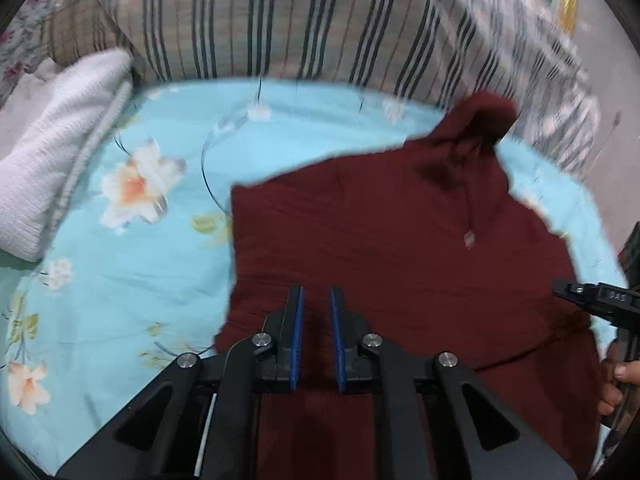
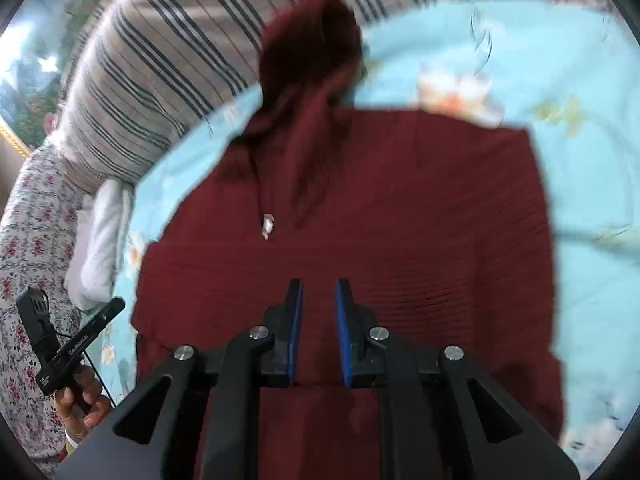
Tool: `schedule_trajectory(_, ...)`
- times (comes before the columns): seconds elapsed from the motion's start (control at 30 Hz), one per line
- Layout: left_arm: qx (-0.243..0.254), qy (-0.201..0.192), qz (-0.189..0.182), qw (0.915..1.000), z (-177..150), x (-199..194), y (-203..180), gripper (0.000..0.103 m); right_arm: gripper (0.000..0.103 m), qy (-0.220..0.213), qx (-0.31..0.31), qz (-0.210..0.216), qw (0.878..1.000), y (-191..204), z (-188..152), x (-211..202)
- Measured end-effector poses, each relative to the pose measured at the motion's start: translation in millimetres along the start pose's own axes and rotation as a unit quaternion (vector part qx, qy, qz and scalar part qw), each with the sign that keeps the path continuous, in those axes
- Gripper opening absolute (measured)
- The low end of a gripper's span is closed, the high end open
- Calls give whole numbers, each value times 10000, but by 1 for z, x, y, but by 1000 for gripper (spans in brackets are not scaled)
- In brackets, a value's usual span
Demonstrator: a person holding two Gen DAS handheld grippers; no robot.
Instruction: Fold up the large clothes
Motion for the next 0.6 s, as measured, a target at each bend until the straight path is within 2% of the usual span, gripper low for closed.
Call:
schedule_trajectory(0.03,14,154,174,9997,-5,14,3,16,17,53,108,-209,9997,-10,-2,4)
schedule_trajectory(0.07,8,292,242,9993,-10,26,7,17,14,29,205,-172,9996,-19,-3,5)
schedule_trajectory(0.1,-6,303,162,9994,-15,32,10,17,13,-5,306,-3,9995,-26,-4,3)
schedule_trajectory(0.13,-10,186,111,9998,-17,30,11,17,13,-12,347,-4,9994,-29,-3,-1)
schedule_trajectory(0.2,-12,261,183,9995,-11,26,6,17,17,-164,221,-132,9995,-23,3,-12)
schedule_trajectory(0.23,-72,233,159,9996,-3,23,2,21,17,-281,156,-128,9994,-19,10,-16)
schedule_trajectory(0.3,-142,100,-27,9998,14,17,-11,34,18,-413,195,82,9989,-12,28,-21)
schedule_trajectory(0.37,-174,-57,-170,9997,39,11,-30,60,19,-522,187,163,9983,-9,45,-26)
schedule_trajectory(0.43,-113,-254,-278,9992,63,8,-53,69,22,-745,105,202,9970,-3,71,-30)
schedule_trajectory(0.53,169,-565,-428,9973,101,11,-95,83,42,-1052,58,271,9941,1,109,-29)
schedule_trajectory(0.57,276,-633,-452,9966,111,16,-109,84,51,-1138,50,302,9930,1,120,-28)
schedule_trajectory(0.6,398,-650,-464,9960,121,24,-125,84,55,-1235,-12,292,9919,2,136,-24)
Point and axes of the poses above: each gripper's, at about its wrist camera, not at the fingertips, and x roughly the way its jaws point, y to its left, z to its top, the point moved 3 cm from there along x, roughly the way its jaws point, and after that the axes turned 1 degree about y, right-handed, at the moved point
